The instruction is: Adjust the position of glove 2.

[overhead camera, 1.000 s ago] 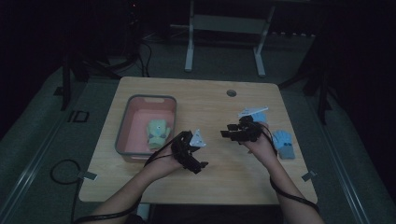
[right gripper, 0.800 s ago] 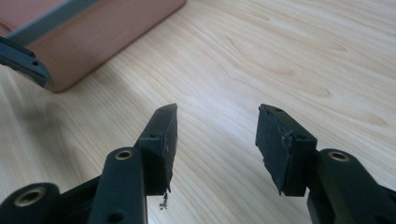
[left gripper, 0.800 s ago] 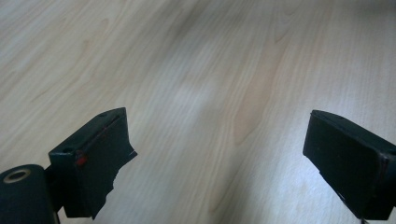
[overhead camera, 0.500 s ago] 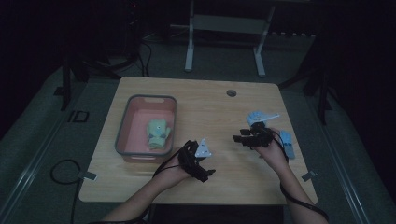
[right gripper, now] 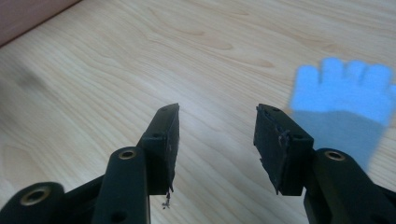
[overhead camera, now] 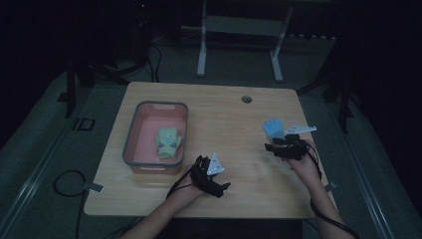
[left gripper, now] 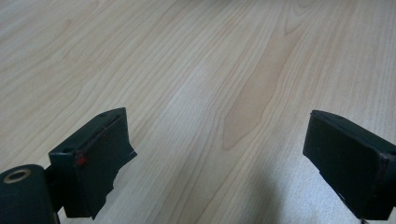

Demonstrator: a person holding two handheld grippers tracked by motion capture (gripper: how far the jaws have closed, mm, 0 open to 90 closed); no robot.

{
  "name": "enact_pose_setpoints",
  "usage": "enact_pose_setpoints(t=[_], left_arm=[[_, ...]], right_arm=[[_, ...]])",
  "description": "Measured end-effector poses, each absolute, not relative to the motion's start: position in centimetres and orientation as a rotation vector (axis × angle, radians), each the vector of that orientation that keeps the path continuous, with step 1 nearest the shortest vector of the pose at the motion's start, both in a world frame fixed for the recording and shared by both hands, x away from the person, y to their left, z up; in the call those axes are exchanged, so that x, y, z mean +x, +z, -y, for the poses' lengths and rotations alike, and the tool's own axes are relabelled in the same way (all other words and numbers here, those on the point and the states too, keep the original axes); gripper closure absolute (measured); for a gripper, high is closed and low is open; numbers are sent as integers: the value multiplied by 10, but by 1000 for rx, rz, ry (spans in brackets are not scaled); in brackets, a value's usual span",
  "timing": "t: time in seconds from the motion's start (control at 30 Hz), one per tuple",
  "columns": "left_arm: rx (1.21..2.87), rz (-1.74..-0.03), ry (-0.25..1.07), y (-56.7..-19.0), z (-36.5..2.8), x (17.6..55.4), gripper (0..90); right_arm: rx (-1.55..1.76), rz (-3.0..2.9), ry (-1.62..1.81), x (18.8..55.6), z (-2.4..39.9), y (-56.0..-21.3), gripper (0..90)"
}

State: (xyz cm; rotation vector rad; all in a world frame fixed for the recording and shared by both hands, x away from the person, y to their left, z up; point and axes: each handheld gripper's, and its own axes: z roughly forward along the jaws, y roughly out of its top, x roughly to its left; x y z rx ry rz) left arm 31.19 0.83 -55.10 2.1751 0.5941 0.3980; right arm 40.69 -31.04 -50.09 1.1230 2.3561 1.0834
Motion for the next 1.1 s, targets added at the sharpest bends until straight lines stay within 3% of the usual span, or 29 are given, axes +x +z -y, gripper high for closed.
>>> enact_pose_setpoints(t=[0.27,0.47,0.83,1.1], left_arm=[[2175,-613,376,-558,-11,310,79],[2168,-612,360,-559,-12,309,79],[2148,-634,386,-560,-19,304,79],[2146,-642,391,-560,-23,302,79]], right_arm=[[1108,-2350,1050,417,326,-502,538],[1211,-2320,1031,439,337,-499,615],[1252,-2277,882,491,339,-517,615],[1285,-2300,860,509,339,-526,583]])
